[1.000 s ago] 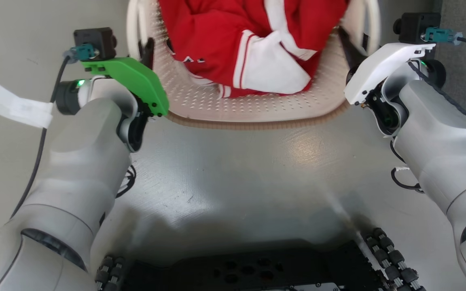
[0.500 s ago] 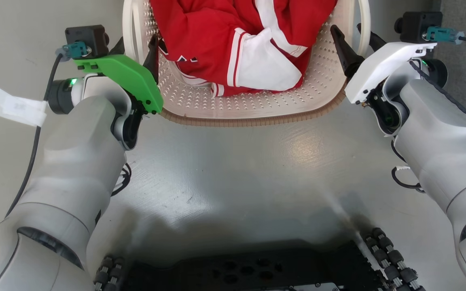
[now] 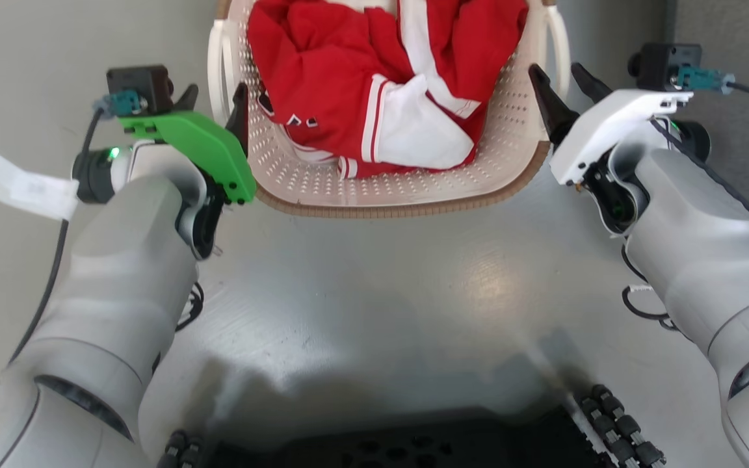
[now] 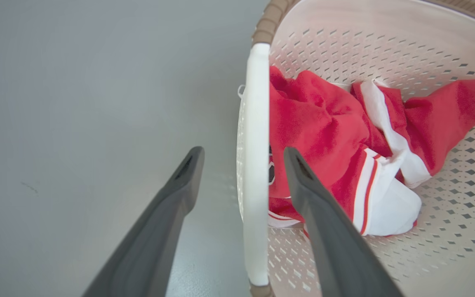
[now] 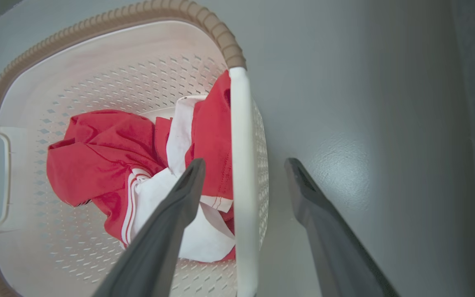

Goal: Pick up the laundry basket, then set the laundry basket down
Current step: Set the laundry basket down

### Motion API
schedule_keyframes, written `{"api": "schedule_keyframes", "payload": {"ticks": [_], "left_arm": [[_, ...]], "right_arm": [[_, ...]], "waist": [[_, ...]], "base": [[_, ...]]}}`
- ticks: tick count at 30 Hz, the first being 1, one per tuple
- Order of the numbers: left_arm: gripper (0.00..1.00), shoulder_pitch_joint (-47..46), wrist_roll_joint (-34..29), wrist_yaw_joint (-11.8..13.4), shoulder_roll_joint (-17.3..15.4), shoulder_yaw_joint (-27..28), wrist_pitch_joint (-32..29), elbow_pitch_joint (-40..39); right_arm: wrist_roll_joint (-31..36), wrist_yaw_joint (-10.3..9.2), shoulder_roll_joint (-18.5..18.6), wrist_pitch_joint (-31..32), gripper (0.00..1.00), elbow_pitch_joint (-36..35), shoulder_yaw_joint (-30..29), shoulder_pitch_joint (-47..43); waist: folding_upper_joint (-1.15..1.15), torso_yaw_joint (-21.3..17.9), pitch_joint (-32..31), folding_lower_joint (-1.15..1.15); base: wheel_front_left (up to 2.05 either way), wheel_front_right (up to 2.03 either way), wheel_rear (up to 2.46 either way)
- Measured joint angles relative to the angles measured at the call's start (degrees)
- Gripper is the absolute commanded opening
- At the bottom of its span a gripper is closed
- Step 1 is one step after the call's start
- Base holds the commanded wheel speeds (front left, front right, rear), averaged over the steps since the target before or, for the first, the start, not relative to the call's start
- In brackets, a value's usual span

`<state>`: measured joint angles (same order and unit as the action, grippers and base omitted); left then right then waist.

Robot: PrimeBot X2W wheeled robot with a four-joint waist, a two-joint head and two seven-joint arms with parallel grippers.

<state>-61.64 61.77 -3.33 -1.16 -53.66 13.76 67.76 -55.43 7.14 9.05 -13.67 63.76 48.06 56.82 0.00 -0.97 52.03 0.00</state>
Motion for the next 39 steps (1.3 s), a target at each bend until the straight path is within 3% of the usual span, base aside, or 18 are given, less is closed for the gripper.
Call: {"api": "schedule_keyframes", "payload": {"ticks": [19,27,39], "left_arm": [[1.00,6.86,-2.13,-1.25,0.00,-1.43,0.48,0.30],[1.00,7.22,-2.83,-1.20,-2.05,3.65,0.48,-3.37],[1.00,12.96,-6.72,-1.19,-3.68,10.59,0.49,-11.77]], "right_arm": [[0.02,0.00,-0.59,-0.42,1.00,2.12,0.53,-4.98],[2.49,0.00,-0.33,-0.43,1.00,-1.88,-0.22,-5.76],[6.77,0.00,2.49,-0.67,1.00,-10.32,-6.30,-10.46]], "waist": [[0.00,-0.98,-12.44,0.00],[0.00,-1.32,-18.26,0.00],[0.00,-1.31,-27.80,0.00]], "base": [[0.00,0.00,0.00],[0.00,0.00,0.00],[0.00,0.00,0.00]]}}
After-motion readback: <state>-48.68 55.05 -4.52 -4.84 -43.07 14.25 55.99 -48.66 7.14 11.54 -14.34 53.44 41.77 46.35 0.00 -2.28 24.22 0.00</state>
